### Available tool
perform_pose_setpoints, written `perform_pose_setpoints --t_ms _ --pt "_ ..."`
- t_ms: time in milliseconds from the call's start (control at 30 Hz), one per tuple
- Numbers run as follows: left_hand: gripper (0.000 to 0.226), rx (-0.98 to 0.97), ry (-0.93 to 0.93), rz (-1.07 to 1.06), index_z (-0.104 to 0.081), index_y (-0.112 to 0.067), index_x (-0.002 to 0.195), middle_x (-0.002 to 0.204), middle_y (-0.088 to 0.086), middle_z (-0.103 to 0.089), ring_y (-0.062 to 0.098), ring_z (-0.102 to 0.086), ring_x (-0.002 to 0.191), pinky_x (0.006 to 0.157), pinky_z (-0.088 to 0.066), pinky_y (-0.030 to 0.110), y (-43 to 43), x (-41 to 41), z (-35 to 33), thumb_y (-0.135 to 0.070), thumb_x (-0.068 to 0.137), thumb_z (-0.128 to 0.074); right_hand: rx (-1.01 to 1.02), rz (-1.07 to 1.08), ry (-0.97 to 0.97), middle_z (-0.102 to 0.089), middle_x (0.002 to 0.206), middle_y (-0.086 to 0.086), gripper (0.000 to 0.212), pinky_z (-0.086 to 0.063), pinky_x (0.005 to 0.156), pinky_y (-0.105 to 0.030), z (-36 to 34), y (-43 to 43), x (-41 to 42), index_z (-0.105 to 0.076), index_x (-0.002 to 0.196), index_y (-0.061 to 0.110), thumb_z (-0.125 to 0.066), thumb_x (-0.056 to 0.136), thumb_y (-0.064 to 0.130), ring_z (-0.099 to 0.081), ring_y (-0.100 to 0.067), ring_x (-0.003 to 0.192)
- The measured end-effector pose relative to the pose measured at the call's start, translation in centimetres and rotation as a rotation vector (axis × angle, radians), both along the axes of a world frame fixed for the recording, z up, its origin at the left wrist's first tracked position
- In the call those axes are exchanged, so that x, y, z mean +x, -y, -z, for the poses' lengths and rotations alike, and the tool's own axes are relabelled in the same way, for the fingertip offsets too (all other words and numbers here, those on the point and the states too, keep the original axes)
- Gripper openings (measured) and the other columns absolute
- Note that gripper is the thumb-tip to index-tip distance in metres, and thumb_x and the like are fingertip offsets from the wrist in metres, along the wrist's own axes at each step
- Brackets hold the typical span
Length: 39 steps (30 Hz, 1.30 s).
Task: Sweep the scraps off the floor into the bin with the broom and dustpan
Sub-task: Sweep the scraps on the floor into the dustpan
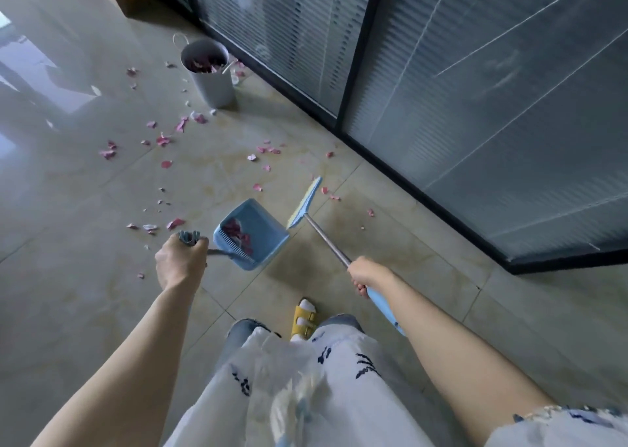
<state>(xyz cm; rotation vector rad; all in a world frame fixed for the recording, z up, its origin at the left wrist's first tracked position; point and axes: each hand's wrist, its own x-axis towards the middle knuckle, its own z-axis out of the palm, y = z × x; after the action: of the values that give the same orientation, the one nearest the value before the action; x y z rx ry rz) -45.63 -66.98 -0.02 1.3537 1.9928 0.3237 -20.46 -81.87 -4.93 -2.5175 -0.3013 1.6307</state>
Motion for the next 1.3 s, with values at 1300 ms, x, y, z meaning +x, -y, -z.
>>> perform_pose_setpoints --t_ms 1300 --pt "0.025 -0.055 -0.017 -0.230 -0.063 -0.014 0.097 0.079 0.008 -0.061 0.033 -0.066 0.081 0.084 -0.055 0.042 -32.4 6.6 1.5 -0.031 0.079 -0.057 -0.012 -0.509 0.237 -0.061 0.118 -0.020 0.034 -0.051 0.087 -0.040 4.4 -37.5 10.5 -0.055 0.128 0.006 -0.039 0.098 0.010 -0.060 -0.035 0.108"
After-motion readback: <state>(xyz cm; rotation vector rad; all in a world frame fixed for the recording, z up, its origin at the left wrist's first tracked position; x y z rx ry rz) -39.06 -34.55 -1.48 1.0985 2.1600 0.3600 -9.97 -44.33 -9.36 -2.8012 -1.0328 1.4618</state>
